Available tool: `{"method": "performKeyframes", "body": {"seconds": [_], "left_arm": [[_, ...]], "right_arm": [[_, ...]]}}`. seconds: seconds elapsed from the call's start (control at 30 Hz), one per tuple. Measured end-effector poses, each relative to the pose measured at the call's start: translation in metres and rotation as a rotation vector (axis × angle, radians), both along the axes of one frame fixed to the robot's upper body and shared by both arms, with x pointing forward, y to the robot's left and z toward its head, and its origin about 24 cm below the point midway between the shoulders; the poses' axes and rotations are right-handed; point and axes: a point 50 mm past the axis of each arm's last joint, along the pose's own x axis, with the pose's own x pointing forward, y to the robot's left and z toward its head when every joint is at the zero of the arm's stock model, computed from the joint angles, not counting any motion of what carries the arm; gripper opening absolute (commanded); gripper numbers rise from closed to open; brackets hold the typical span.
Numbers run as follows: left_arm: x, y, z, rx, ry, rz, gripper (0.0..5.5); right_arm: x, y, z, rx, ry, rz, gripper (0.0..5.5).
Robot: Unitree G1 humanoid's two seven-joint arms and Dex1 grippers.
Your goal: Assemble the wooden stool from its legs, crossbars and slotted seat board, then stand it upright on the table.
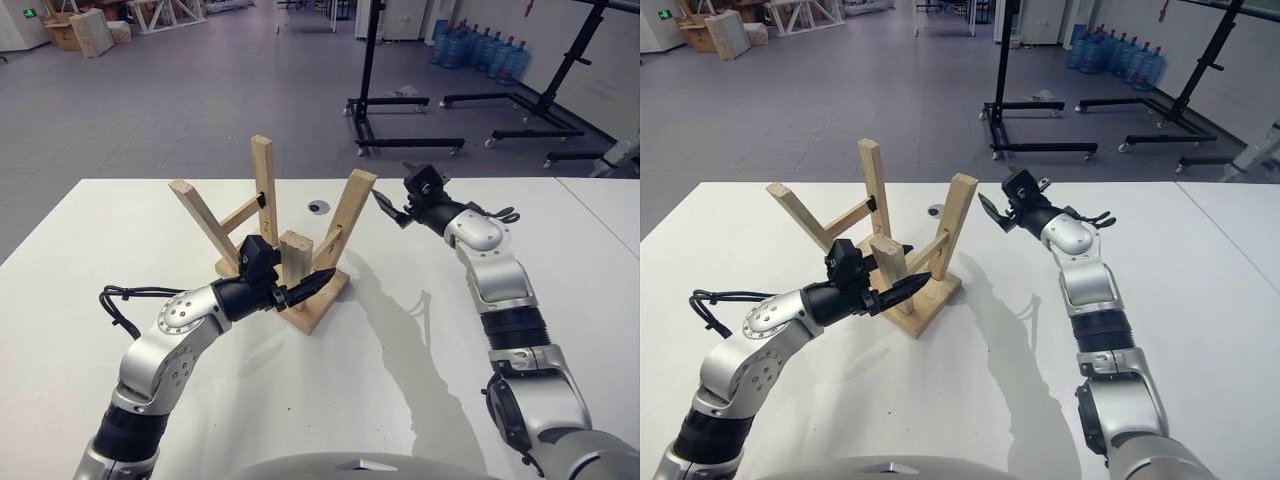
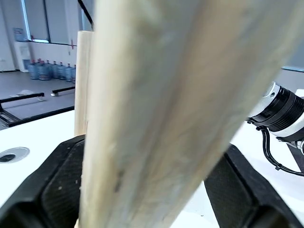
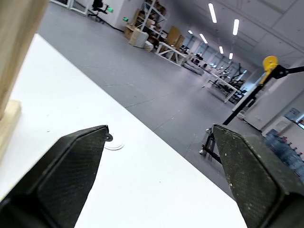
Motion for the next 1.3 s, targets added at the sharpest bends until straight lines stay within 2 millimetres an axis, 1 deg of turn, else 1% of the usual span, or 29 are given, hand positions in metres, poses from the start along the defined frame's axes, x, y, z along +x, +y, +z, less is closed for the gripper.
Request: {"method": "performKeyframes", "body": {"seconds": [0.1, 0.17, 0.2, 0.37, 0.5, 0.57, 0.67, 0.77, 0.87, 0.93, 0.97, 1.07, 1.17, 1.3], "left_arm": [[0.017, -0.011, 0.001, -0.015, 0.009, -0.006, 3.48], [0.031, -0.030, -0.003, -0.047, 0.032, -0.006, 3.48], [0.035, -0.039, -0.005, -0.065, 0.041, -0.002, 3.48], [0.037, -0.065, -0.008, -0.102, 0.026, 0.017, 3.48], [0.037, -0.083, -0.008, -0.089, 0.007, -0.039, 3.48], [0.041, -0.093, -0.008, -0.082, 0.000, -0.080, 3.48], [0.047, -0.101, -0.006, -0.078, -0.002, -0.090, 3.48], [0.052, -0.094, -0.004, -0.094, -0.003, -0.058, 3.48], [0.051, -0.078, 0.016, -0.154, -0.046, -0.034, 3.48], [0.048, -0.067, 0.029, -0.194, -0.063, -0.027, 3.48], [0.043, -0.057, 0.037, -0.223, -0.072, -0.026, 3.48], [0.031, -0.033, 0.050, -0.259, -0.083, -0.037, 3.48], [0.011, -0.008, 0.049, -0.191, -0.098, -0.052, 3.48], [-0.017, 0.028, 0.035, -0.120, -0.064, -0.010, 3.48]], "right_arm": [[-0.001, -0.011, 0.014, 0.033, -0.052, -0.054, 4.05], [0.000, -0.019, 0.027, 0.054, -0.098, -0.100, 4.05], [0.002, -0.021, 0.034, 0.057, -0.120, -0.116, 4.05], [0.005, -0.021, 0.052, 0.074, -0.184, -0.139, 4.05], [0.006, -0.020, 0.054, 0.078, -0.193, -0.142, 4.05], [0.007, -0.020, 0.053, 0.078, -0.195, -0.141, 4.05], [0.007, -0.020, 0.052, 0.078, -0.194, -0.143, 4.05], [0.007, -0.021, 0.053, 0.081, -0.202, -0.148, 4.05], [0.006, -0.025, 0.056, 0.103, -0.214, -0.162, 4.05], [0.006, -0.027, 0.056, 0.109, -0.219, -0.172, 4.05], [0.005, -0.027, 0.056, 0.111, -0.222, -0.178, 4.05], [0.005, -0.030, 0.056, 0.115, -0.229, -0.190, 4.05], [0.003, -0.035, 0.057, 0.117, -0.234, -0.207, 4.05], [0.001, -0.039, 0.061, 0.112, -0.251, -0.217, 4.05]]}}
